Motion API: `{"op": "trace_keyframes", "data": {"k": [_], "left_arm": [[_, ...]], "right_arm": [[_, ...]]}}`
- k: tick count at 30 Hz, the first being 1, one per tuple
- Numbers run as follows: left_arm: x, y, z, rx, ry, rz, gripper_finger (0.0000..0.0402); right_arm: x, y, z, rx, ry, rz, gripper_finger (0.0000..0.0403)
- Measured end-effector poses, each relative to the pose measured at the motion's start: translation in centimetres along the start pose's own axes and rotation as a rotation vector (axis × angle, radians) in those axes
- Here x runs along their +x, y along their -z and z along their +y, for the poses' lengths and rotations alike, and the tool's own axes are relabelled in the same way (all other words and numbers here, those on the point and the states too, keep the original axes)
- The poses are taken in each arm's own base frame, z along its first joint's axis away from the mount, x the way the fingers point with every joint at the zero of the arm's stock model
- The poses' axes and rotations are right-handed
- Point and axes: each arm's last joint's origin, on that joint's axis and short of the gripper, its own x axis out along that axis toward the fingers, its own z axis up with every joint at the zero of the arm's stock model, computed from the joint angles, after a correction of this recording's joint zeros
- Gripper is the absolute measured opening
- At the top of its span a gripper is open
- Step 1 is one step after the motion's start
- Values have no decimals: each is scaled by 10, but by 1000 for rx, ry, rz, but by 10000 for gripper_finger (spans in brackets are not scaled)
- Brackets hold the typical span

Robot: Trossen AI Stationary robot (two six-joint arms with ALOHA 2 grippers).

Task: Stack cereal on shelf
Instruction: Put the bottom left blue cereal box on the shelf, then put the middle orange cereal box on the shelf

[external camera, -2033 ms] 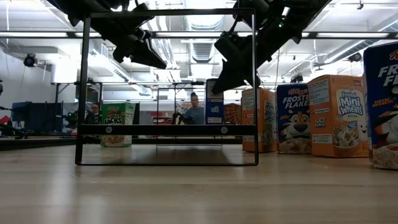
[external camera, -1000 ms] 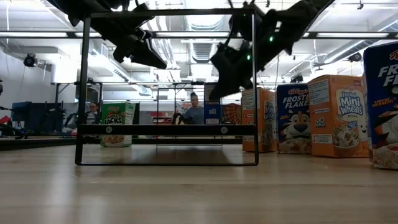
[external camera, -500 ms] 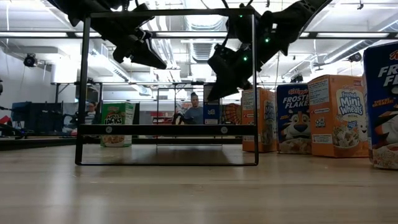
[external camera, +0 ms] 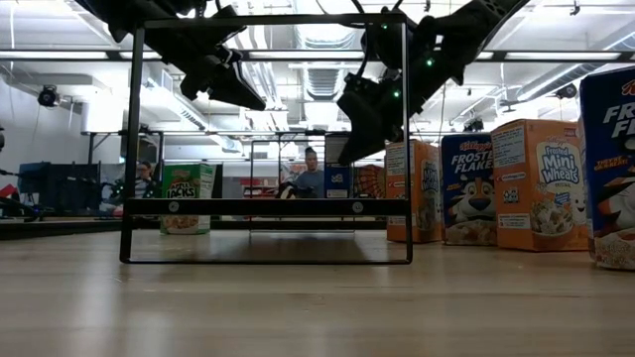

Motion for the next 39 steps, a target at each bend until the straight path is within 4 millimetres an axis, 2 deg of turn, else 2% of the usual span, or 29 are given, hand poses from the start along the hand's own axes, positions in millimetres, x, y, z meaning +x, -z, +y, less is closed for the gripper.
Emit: {"op": "trace_keyframes", "data": {"k": [12,24,32,39], "left_arm": [[0,0,0,0,0,0,0],[0,0,0,0,0,0,0],[0,0,0,-4,-1,-1,0],[0,0,0,-8,0,0,0]], "right_arm": [[0,2,-2,-9,61,21,12],[-2,2,-1,-4,49,18,12],[-30,-11,16,63,-129,54,12],[-58,-25,42,49,-289,159,12]]}}
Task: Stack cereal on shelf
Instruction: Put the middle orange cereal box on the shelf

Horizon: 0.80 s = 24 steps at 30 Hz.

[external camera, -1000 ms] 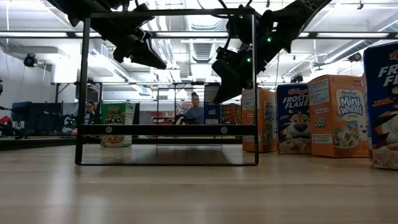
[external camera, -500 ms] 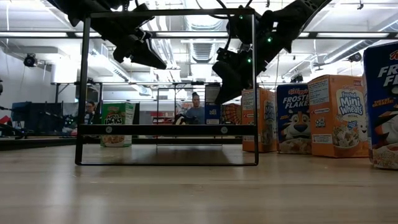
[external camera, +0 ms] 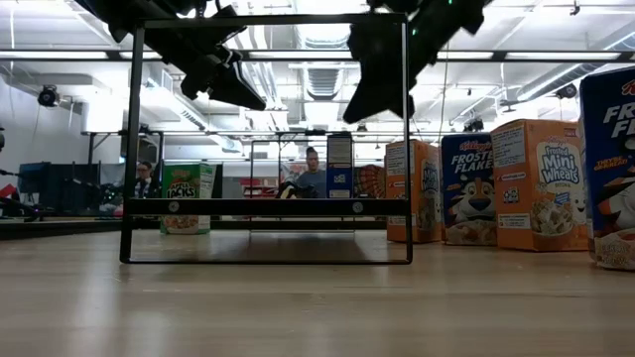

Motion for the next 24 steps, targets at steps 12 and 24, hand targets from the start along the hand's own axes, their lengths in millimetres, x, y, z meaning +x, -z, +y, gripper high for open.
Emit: {"op": "trace_keyframes", "data": {"k": [12,24], "left_arm": [[0,0,0,-6,0,0,0],[0,0,0,-19,0,0,0]], "right_arm": [[-35,-3,38,-191,21,234,12],[-36,0,36,-392,26,298,13]]}}
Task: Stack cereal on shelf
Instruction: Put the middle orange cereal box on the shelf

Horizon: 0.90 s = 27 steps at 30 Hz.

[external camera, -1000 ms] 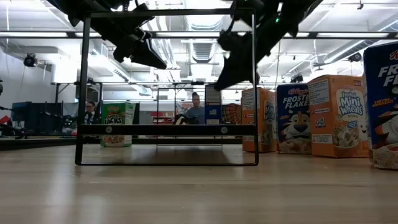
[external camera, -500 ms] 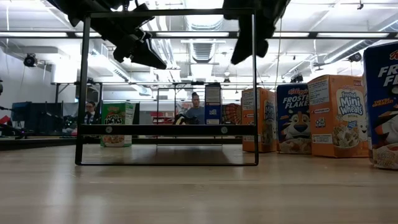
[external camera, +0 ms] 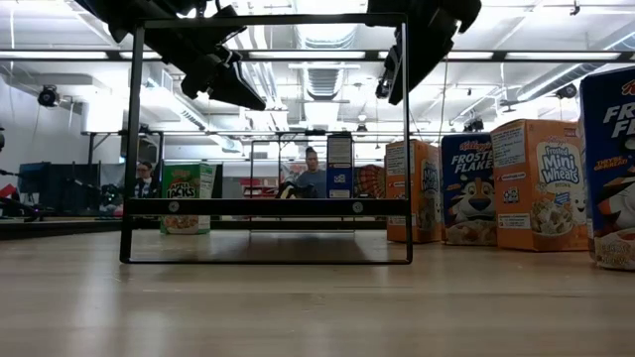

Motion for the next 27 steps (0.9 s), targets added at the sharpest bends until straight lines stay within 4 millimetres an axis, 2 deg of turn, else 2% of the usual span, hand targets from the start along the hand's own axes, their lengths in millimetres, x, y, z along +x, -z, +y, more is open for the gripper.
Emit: {"op": "trace_keyframes", "data": {"k": [4,8,16,21,27], "left_arm": [[0,0,0,0,0,0,0],[0,0,0,-9,0,0,0],[0,0,0,-16,0,0,0],[0,0,0,-16,0,0,0],[0,0,0,-16,0,0,0]], "right_arm": [[6,0,0,13,7,18,24],[12,1,5,-8,-1,39,57],[12,3,4,-75,33,69,178],[11,8,3,-209,74,127,256],[11,12,-2,-315,145,189,310]]}}
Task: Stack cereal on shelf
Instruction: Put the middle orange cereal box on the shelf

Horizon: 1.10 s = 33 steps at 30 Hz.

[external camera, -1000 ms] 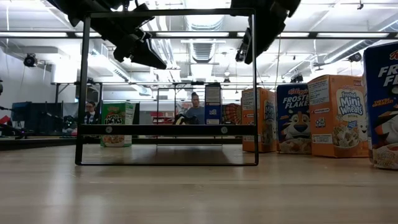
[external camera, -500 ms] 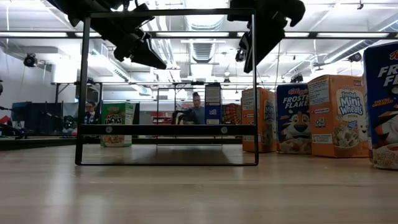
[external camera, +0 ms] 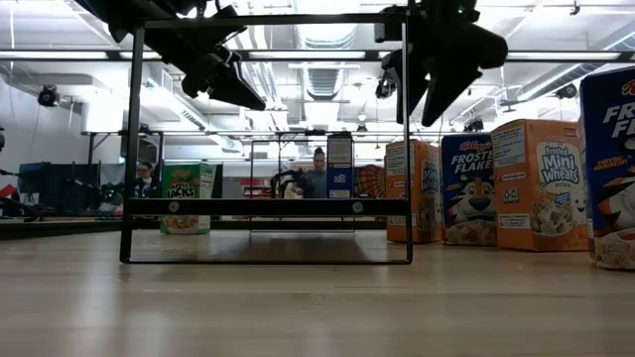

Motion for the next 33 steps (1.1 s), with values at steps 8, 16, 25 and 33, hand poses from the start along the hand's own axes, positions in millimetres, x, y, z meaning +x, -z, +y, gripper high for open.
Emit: {"op": "trace_keyframes", "data": {"k": [8,16,25,33], "left_arm": [[0,0,0,6,-1,-3,0],[0,0,0,7,0,-1,0],[0,0,0,8,0,-1,0],[0,0,0,8,0,-1,0]], "right_arm": [[16,1,-9,29,-57,27,311],[28,-2,-8,11,-96,56,306],[37,1,-16,38,-104,76,297],[50,-1,-15,42,-161,97,265]]}}
